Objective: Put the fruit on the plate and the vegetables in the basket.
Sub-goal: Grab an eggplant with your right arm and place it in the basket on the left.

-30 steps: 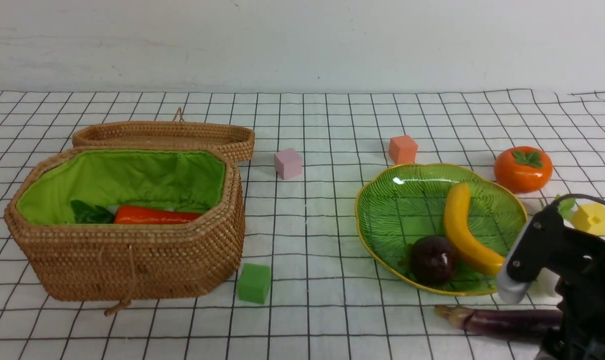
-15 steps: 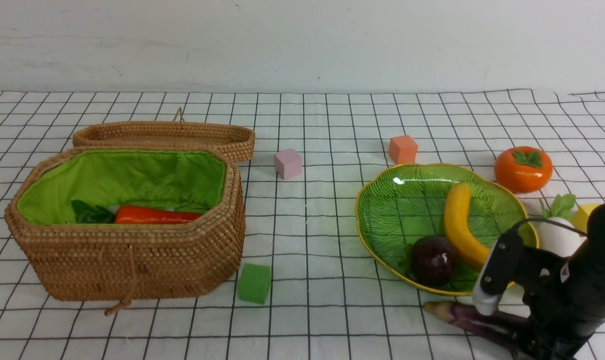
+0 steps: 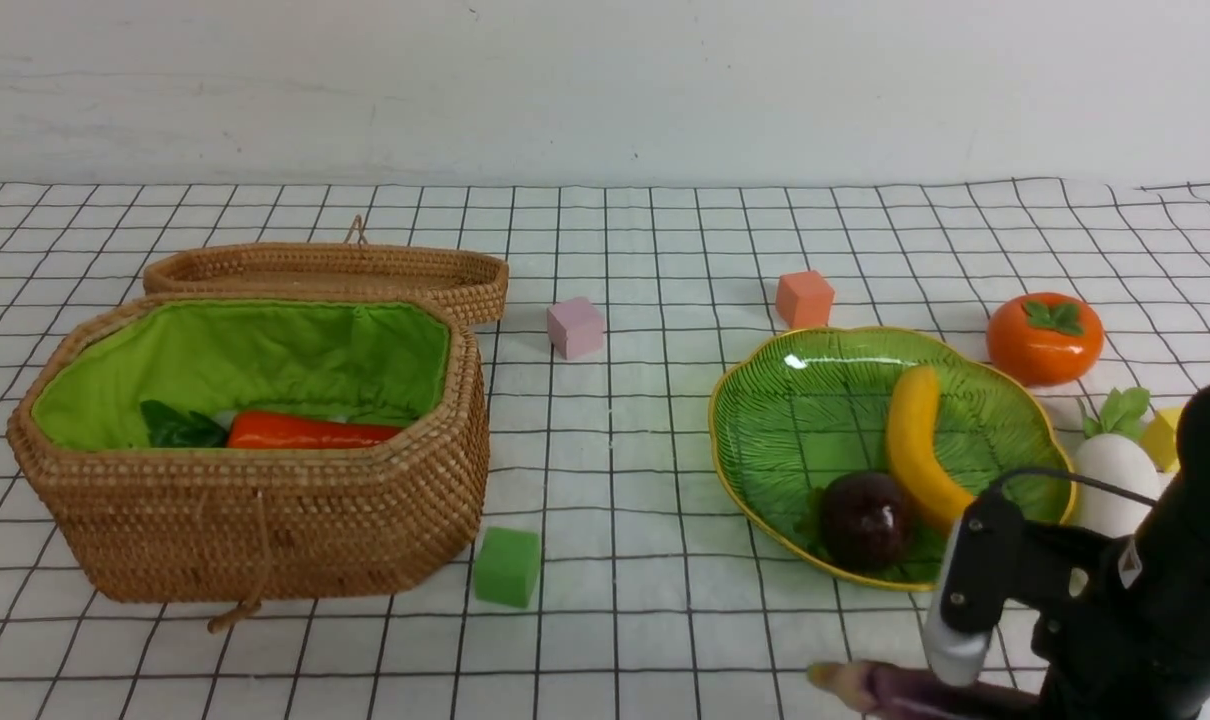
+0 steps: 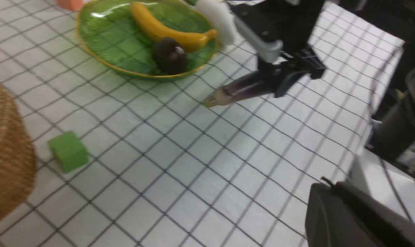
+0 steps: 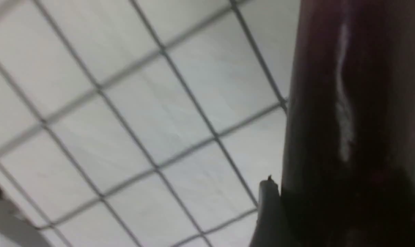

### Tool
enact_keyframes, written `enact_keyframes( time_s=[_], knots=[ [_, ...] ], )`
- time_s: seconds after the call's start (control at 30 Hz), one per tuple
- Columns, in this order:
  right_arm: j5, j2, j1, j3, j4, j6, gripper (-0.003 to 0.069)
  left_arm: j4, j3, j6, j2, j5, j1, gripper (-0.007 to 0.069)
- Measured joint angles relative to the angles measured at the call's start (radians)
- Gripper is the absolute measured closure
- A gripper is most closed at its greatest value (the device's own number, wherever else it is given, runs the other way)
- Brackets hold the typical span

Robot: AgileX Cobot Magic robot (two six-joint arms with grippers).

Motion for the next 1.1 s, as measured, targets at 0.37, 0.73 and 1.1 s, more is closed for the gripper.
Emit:
enact_keyframes(
  time_s=[0.37, 0.73, 1.1],
  knots=[
    [-0.171, 0.029, 0.327, -0.522, 0.238, 0.245, 0.0228, 0.65, 0.0, -0.617, 0.0, 0.07, 0.0, 0.0636],
    [-0.099, 0.733, 0.396, -1.372, 0.229, 0.212, 0.0228, 0.663, 0.0, -0.733, -0.001, 0.165, 0.0, 0.0631],
    [0.064, 0.888, 0.396, -1.595, 0.101, 0.27, -0.0013, 0.527, 0.0, -0.539, -0.001, 0.082, 0.0, 0.063]
  ],
)
